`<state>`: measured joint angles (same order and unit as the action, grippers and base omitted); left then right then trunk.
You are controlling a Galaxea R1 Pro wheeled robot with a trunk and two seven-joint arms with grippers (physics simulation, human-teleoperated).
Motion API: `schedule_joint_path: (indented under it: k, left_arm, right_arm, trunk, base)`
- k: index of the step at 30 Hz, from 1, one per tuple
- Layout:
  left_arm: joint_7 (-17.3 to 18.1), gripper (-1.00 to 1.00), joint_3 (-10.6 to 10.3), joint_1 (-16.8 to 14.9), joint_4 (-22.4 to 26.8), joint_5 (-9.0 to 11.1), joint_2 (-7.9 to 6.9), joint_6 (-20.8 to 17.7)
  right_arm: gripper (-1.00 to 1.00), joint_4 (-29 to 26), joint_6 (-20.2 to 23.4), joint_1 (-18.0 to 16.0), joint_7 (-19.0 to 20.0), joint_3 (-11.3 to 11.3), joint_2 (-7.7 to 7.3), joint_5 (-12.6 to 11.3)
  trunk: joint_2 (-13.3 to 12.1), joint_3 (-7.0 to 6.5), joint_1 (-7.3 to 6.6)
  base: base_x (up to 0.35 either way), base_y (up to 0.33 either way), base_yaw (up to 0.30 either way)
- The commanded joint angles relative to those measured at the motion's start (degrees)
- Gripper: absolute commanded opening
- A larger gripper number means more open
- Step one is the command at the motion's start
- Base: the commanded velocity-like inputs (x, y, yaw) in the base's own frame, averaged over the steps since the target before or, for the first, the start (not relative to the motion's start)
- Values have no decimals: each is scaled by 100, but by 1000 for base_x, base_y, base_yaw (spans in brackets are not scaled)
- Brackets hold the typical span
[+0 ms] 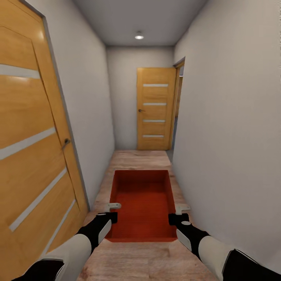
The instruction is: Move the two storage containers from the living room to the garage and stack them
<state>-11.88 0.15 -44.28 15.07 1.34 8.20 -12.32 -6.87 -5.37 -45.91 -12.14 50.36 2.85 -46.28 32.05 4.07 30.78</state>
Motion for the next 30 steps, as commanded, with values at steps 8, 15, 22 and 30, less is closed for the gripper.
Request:
schedule_joint_path:
  k: [8,15,22,30]
  left_arm:
    - [-51,-100,12,-2,20,-116,-225,-51]
    - [-51,-100,12,-2,19,-116,-223,-51]
    - [-51,-100,12,-2,20,-116,-227,-51]
    - [-51,-100,12,-2,20,-116,-223,-51]
  right_arm:
    - [-100,177,-34,-6,-35,-53,-65,-48]
    - [-100,177,-34,-6,-35,-53,-65,-48]
    - [-100,177,-34,-6,-35,-53,-65,-48]
    - [-100,177,-34,-6,-35,-53,-65,-48]
  trunk:
    - [10,10,6]
    - [10,10,6]
    - [10,10,6]
    - [10,10,6]
  base:
    - [323,0,-53]
    - [323,0,-2]
    - [323,0,0]
    - [323,0,0]
